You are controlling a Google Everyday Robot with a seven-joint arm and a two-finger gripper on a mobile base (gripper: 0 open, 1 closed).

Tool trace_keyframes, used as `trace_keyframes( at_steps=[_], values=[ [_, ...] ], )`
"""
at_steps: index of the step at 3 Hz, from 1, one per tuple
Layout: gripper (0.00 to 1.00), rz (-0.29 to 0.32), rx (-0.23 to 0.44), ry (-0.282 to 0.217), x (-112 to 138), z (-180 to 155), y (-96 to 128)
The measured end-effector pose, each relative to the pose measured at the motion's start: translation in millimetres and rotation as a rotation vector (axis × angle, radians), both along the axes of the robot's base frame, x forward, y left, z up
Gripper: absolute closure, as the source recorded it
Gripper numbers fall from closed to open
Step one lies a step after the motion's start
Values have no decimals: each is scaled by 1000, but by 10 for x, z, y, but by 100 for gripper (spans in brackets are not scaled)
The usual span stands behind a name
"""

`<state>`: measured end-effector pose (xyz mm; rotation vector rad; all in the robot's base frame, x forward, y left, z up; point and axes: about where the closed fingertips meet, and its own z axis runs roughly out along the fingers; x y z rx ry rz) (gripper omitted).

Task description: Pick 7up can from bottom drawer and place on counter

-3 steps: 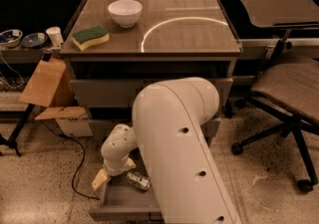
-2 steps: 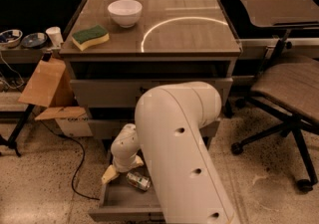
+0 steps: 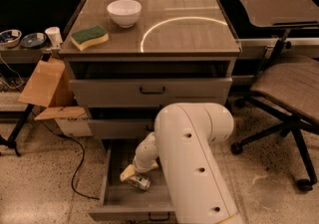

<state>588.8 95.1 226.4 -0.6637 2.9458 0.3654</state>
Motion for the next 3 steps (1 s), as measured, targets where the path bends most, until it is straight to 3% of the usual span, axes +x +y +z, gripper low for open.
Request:
trace_keyframes(
  at_steps=[1,3],
  values=[
    [0,-1,52,-22,160,-405,32],
    [0,-6,63,-55,446,-851,190]
  ],
)
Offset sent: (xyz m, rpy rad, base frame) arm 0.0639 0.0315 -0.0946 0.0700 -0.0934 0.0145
